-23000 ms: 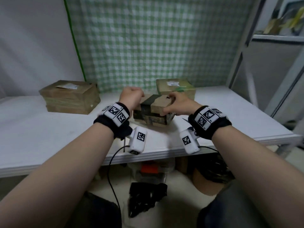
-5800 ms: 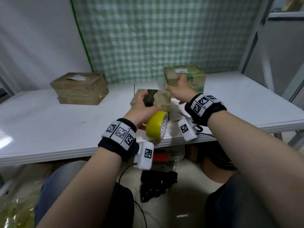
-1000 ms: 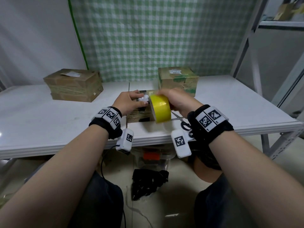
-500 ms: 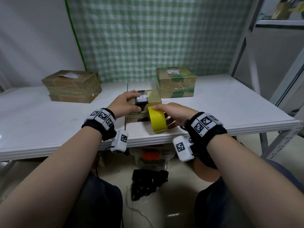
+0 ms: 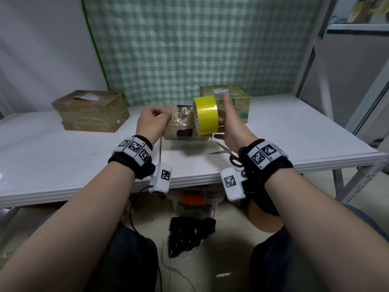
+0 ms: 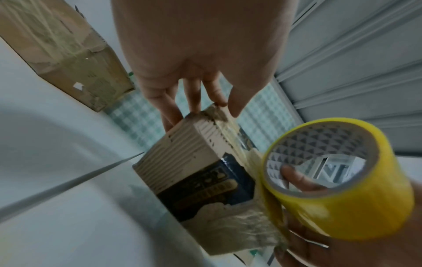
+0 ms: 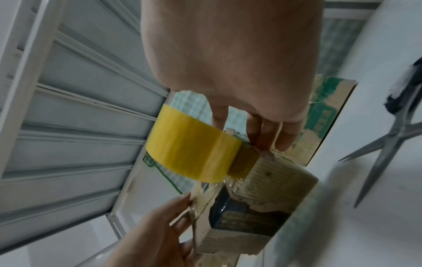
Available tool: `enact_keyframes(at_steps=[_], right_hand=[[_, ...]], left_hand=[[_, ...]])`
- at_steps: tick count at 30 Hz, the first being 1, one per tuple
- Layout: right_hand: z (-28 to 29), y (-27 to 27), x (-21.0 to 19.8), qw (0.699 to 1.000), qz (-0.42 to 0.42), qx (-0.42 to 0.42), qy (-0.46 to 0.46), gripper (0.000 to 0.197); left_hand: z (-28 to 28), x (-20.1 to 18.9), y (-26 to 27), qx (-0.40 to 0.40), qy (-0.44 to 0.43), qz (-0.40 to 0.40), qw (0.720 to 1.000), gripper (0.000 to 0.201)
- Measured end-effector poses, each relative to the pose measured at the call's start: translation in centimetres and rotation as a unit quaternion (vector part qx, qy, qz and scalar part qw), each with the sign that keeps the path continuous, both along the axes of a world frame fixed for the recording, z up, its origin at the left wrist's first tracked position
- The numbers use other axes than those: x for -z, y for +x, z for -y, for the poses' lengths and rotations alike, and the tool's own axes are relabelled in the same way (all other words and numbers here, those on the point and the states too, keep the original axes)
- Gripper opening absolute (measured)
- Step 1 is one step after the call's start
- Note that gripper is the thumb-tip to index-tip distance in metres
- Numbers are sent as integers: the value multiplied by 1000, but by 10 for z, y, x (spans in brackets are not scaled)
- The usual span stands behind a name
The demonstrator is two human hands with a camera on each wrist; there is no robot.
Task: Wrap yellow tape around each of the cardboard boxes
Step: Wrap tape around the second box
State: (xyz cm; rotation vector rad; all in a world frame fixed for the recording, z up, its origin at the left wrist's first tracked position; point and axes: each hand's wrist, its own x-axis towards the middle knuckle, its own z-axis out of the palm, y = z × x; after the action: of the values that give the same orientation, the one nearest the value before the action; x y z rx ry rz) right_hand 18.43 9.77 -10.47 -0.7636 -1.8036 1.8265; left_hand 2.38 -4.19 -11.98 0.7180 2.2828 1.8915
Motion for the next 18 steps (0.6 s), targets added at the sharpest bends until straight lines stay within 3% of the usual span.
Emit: enact_keyframes(at_steps=[2,6,8,10,13,15,18], right_hand=[[-1,-1,-2,1000,-5,-5,11,86],[0,-1,-6,996,-26,-11,86,71],[-2,-4,-1,991,-21,-21,131,38],[-4,-7,6,986,-12,-23,164,23],[-8,-15,15,980,-4,-23,196,29],[-10,-19,18,978,1,-21,208,33],[-10,-20,21,976,-3,-12,219,42]], left_hand=[[0,-2,1,28,0,14,1000,21],[0,-4,8,45,-55,7,997,50],[1,-6,10,50,-84,-4,995,56],[0,-7,12,73,-111,-13,991,60],[3,-6,15,113,-195,-75,971,71],[3,-2,16,117,-242,-124,955,63],[1,4,17,92,-239,-158,954,56]])
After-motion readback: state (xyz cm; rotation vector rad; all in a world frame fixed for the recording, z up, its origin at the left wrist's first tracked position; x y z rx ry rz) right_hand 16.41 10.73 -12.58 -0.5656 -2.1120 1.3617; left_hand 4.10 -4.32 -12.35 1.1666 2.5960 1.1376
